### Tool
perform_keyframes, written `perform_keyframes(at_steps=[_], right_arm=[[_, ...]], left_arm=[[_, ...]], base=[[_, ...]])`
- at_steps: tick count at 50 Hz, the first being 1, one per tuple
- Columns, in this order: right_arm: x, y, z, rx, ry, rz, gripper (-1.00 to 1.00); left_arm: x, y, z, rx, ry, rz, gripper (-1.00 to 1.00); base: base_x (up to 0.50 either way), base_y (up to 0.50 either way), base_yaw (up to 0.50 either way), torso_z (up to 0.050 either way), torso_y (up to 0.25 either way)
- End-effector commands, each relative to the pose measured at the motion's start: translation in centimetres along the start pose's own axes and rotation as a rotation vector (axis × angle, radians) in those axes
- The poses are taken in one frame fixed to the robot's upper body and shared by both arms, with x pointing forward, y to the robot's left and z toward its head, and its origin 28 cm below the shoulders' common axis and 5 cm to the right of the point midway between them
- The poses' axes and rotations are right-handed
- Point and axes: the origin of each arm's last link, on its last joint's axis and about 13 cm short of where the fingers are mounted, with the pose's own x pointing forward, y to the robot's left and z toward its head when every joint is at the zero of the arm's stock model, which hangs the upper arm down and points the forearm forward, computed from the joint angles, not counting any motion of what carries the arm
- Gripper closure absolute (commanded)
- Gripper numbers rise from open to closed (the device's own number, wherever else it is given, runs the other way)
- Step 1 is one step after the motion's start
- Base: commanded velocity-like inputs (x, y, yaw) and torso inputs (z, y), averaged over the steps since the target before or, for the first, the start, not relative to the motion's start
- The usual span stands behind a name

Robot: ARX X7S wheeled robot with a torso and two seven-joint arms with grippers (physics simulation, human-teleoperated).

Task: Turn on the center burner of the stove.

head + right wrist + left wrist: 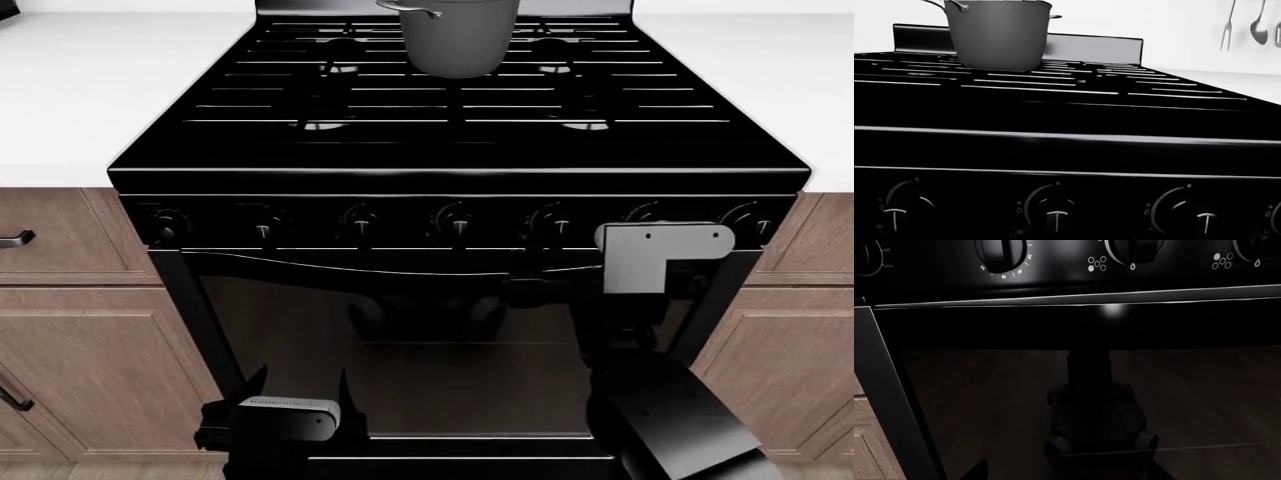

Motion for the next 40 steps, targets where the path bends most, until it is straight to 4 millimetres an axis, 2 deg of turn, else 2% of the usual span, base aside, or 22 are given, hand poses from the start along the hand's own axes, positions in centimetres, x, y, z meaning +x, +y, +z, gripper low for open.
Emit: perform_keyframes(at_steps=[1, 24, 40], right_arm=[[0.7, 0.3, -0.8, -0.013, 0.059, -0.007, -1.00], [3.4, 0.8, -1.3, -0.053, 0.091, -0.024, -1.00], [4.2, 1.4, -1.6, -0.053, 0.100, -0.008, -1.00]], left_arm=[[0.0, 0.0, 0.0, 0.000, 0.002, 0.001, -1.00], [0.0, 0.0, -0.1, -0.001, 0.006, 0.003, -1.00], [0.0, 0.0, -0.1, -0.003, 0.008, 0.005, -1.00]], base=[[0.00, 0.00, 0.00, 0.000, 0.000], [0.00, 0.00, 0.00, 0.000, 0.000], [0.00, 0.00, 0.00, 0.000, 0.000]])
